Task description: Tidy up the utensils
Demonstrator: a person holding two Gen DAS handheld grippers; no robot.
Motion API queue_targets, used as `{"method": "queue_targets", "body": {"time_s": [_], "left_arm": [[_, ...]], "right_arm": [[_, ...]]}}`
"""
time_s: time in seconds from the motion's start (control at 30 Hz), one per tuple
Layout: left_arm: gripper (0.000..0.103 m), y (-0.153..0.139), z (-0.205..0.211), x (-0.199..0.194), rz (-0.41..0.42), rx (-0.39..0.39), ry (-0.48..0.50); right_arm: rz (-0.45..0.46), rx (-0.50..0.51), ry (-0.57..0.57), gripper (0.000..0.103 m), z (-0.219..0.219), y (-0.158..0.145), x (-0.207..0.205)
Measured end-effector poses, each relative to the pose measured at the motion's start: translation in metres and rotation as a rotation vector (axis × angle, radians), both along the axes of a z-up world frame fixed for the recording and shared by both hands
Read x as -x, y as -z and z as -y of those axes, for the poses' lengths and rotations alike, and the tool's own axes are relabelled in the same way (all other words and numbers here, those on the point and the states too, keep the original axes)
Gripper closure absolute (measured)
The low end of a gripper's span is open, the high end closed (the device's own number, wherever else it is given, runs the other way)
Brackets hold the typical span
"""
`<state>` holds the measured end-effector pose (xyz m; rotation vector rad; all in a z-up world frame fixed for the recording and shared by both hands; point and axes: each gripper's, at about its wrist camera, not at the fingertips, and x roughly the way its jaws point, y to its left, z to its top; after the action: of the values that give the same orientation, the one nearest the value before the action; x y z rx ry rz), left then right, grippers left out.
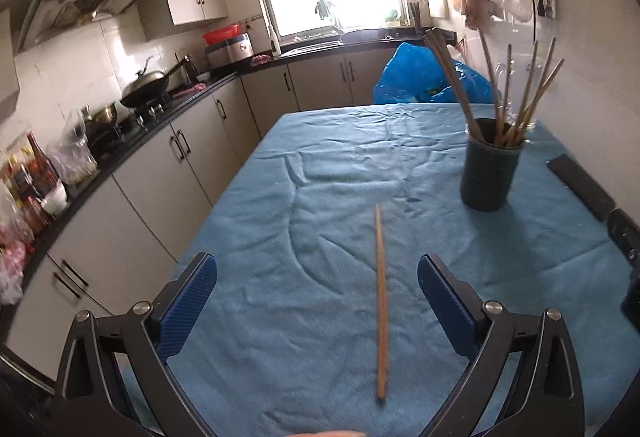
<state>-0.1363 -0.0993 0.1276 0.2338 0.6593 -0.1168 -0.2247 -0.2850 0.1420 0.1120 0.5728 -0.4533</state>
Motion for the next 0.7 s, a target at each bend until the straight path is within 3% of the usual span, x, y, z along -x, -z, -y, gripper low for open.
{"method": "queue_targets", "body": {"time_s": [0.7], "left_arm": [[0.003,0.012,0.005,0.005,-0.037,-0.002,0.022]], "right_arm": [[-0.016,-0.019,0.057,0.004,0.005,0.006,0.011]]}}
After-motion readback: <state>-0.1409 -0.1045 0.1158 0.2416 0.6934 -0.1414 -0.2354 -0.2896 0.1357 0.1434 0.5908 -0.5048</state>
